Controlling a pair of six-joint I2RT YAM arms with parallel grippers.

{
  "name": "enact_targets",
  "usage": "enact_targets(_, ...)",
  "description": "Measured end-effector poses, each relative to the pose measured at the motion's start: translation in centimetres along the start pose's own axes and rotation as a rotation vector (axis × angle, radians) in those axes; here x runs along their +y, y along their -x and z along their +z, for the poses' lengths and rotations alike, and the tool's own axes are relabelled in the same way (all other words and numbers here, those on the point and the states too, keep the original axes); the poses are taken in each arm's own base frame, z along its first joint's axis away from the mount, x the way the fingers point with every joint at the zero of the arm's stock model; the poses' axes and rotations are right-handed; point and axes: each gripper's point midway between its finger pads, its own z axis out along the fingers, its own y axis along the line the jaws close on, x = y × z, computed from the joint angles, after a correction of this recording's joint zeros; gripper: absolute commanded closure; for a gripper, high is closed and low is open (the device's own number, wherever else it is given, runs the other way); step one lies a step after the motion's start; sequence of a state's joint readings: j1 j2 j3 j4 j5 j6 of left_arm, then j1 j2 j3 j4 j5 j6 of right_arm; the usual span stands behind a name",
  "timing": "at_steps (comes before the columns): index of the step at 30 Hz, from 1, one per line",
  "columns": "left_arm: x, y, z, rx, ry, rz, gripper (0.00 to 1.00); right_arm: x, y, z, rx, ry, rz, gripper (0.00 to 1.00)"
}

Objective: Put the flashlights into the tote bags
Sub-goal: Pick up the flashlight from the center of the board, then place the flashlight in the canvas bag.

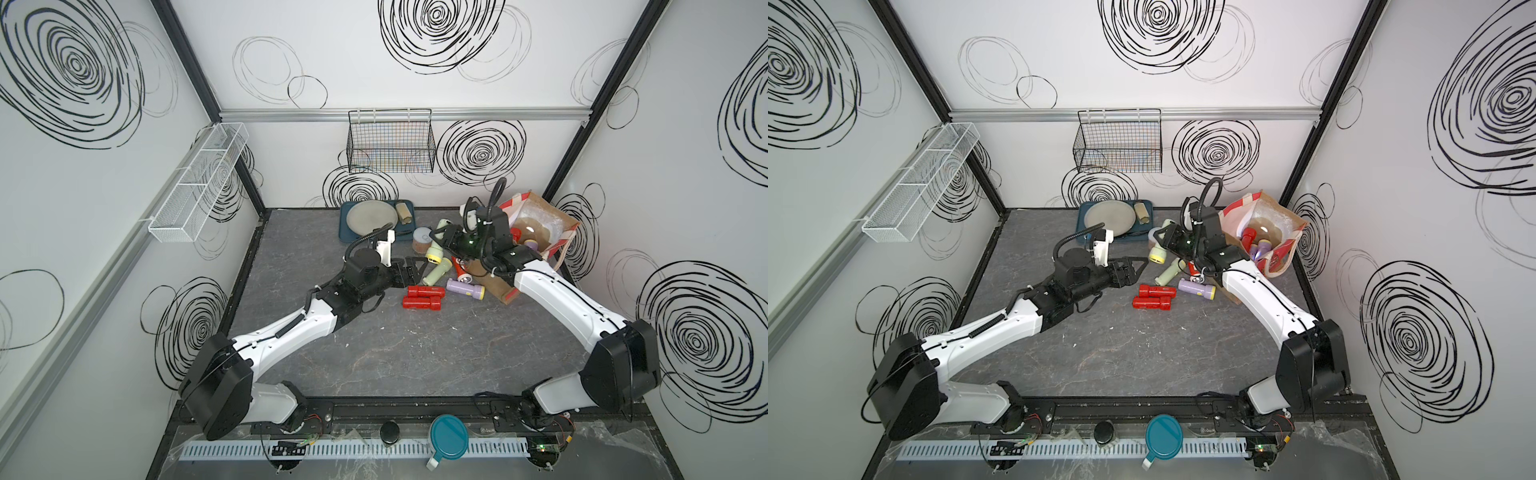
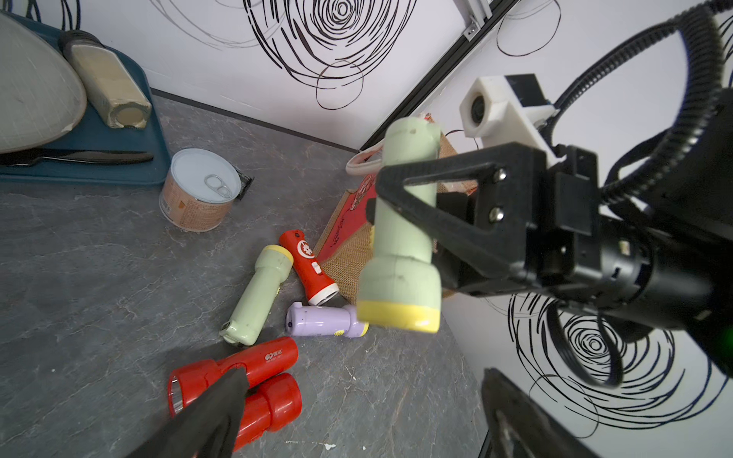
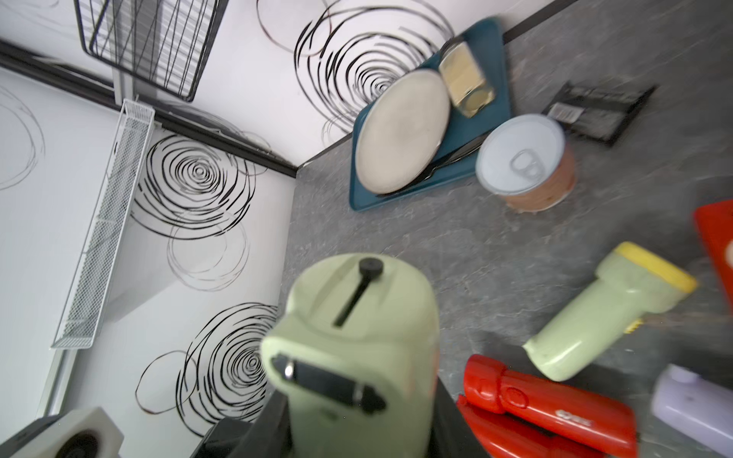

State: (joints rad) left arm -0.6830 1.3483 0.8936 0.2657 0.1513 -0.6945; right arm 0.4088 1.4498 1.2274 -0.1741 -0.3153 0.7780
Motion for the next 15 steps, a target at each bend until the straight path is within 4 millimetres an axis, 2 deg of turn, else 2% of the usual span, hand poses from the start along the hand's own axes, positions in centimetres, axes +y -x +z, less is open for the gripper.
enact_targets(6, 0.5, -1.7, 0.1, 0.063, 0.049, 0.044, 0.02, -2.6, 6.0, -3.6, -0.112, -0.094, -0.038, 1.00)
enact_targets(10, -0.4, -2.1, 0.5, 0.093, 0.062, 0.089, 0.00, -5.0, 10.1, -6.5, -0.201, -0.173, -0.039, 1.00)
enact_targets(15, -1.7, -2.5, 0.9, 0.107, 0.051, 0.123, 0.01, -8.5, 13.2, -9.2, -0.283, -0.248, -0.003, 1.00)
